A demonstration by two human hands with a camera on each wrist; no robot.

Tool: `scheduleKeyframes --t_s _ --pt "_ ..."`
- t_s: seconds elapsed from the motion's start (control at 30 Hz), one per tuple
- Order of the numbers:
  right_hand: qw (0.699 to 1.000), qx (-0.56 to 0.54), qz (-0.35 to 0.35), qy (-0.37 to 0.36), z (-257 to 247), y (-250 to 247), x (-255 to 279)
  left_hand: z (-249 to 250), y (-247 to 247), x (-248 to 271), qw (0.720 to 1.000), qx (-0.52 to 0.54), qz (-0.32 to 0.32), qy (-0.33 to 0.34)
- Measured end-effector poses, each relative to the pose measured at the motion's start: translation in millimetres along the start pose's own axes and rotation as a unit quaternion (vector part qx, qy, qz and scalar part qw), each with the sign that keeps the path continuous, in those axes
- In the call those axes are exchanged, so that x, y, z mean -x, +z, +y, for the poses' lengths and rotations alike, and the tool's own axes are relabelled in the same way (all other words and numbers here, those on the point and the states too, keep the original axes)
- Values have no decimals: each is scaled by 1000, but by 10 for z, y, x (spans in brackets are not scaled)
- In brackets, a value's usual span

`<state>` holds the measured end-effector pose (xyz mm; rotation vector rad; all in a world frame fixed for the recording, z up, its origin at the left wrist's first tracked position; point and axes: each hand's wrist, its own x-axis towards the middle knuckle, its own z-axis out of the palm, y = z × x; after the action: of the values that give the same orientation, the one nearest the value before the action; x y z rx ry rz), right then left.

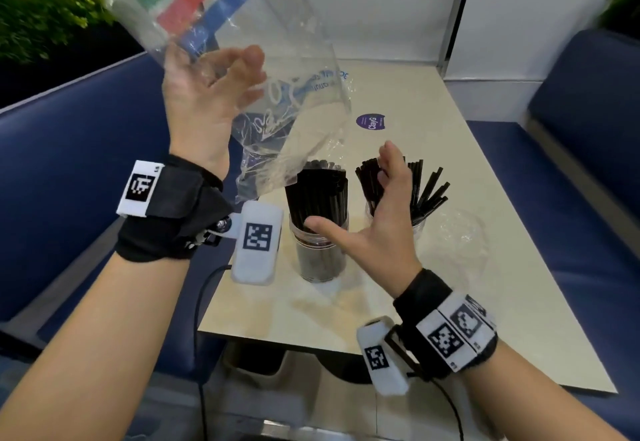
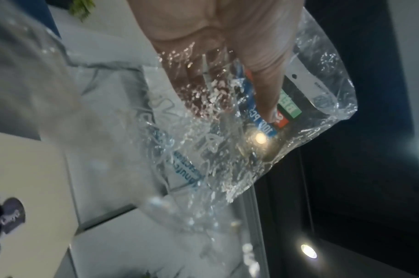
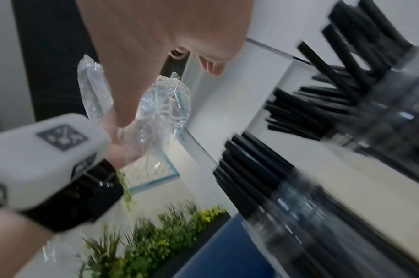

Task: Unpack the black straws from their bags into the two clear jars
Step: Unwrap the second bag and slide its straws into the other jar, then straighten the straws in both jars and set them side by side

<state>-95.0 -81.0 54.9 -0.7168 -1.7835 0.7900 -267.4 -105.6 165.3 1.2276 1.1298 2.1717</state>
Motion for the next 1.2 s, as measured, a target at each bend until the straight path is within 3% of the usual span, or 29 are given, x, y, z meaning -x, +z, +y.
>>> scheduleKeyframes --t_s 0.2,0.27,0.33,0.43,0.53,0.6,0.67,0.73,0.77,0.87,0.93,1.03,1.2 --pt "987 -63 42 -143 -334 -276 -280 -3 426 183 994 38 -74 -68" --pt "978 -98 64 -172 -339 -380 -278 -60 553 266 988 15 -104 -117" --pt "974 -59 110 -190 -273 -539 -246 -131 662 363 974 -52 -163 -149" --pt "964 12 199 -179 -119 -863 -163 -323 725 534 943 -149 -237 -179" --pt "935 57 305 -172 36 -1227 -74 -537 679 803 925 -210 -259 -181" --pt "921 90 354 -136 148 -1455 -14 -693 606 993 912 -279 -258 -156" --pt "916 144 365 -76 289 -1613 70 -854 492 1158 888 -391 -231 -77" --pt "920 193 340 -11 447 -1676 173 -1021 352 1265 860 -487 -150 12" --pt "923 207 324 19 534 -1677 226 -1100 284 1304 853 -512 -101 21" --pt "935 210 248 143 816 -1599 323 -1304 150 1382 861 -504 -10 -74" --pt "938 208 169 218 1012 -1494 352 -1447 97 1384 866 -482 -9 -133" --pt "929 230 54 286 1231 -1337 381 -1610 65 1307 867 -479 -19 -136" --pt "859 291 -74 414 1457 -1193 403 -1718 31 1132 885 -431 -15 -177"
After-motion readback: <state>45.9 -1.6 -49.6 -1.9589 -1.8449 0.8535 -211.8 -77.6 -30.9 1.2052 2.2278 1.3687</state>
